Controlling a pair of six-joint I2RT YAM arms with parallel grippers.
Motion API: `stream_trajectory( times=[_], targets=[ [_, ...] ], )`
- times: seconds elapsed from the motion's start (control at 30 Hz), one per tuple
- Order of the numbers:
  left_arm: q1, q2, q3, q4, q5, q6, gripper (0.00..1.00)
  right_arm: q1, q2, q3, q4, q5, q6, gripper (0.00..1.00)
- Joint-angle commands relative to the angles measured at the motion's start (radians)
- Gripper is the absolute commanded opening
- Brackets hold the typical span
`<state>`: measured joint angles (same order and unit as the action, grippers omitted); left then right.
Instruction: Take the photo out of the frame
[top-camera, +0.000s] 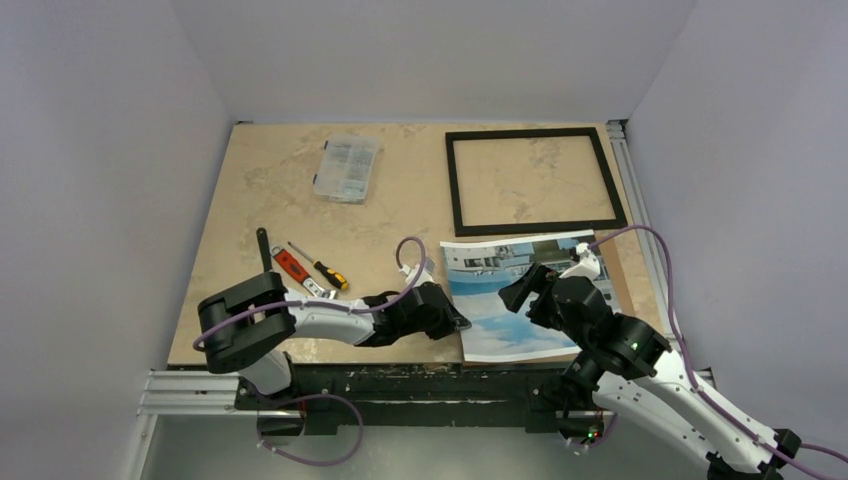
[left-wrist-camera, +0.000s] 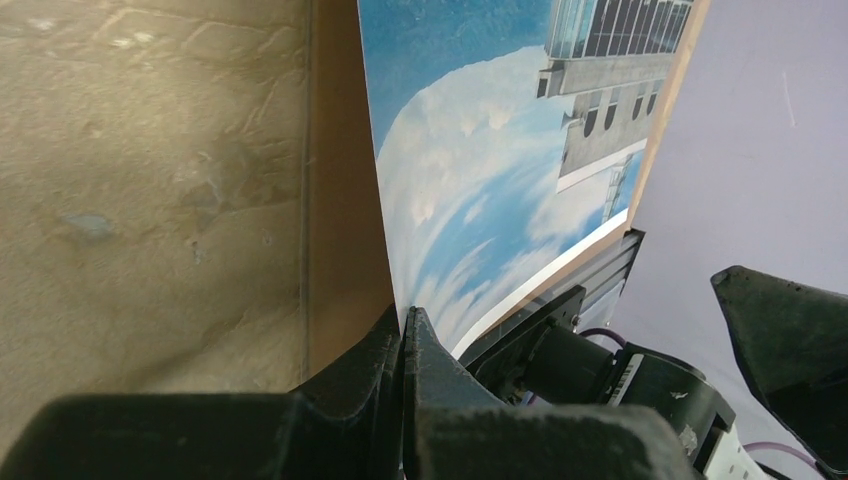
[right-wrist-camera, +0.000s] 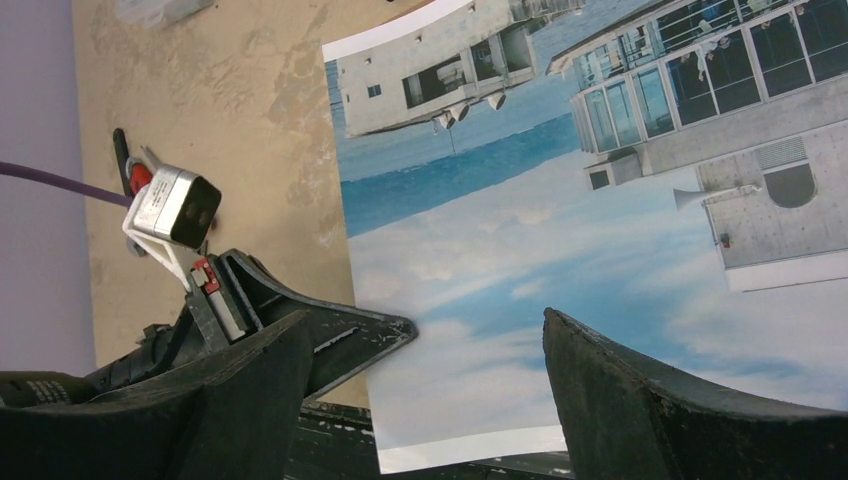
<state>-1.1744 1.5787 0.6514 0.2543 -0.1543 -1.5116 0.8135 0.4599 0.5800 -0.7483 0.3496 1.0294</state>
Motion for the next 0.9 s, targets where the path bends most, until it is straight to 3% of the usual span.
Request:
stream_trajectory(
  times=[0.0,0.63,0.87],
  targets=[
    [-0.005,0.034,0.063,0.050,0.053,0.064,0.00,0.003,0.003,0.003,0.000,0.020,0.000,0.82],
    [0.041,0.094,0.063,0.052,0.177,0.134,0.00,0.003,0.030,-0.001,0.023,0.008,-0.002,0.82],
    [0.061,0.065,0.055,0.030,0.176,0.173,0.28,0.003,0.025,-0.010,0.027,0.006,0.000,0.82]
  ],
)
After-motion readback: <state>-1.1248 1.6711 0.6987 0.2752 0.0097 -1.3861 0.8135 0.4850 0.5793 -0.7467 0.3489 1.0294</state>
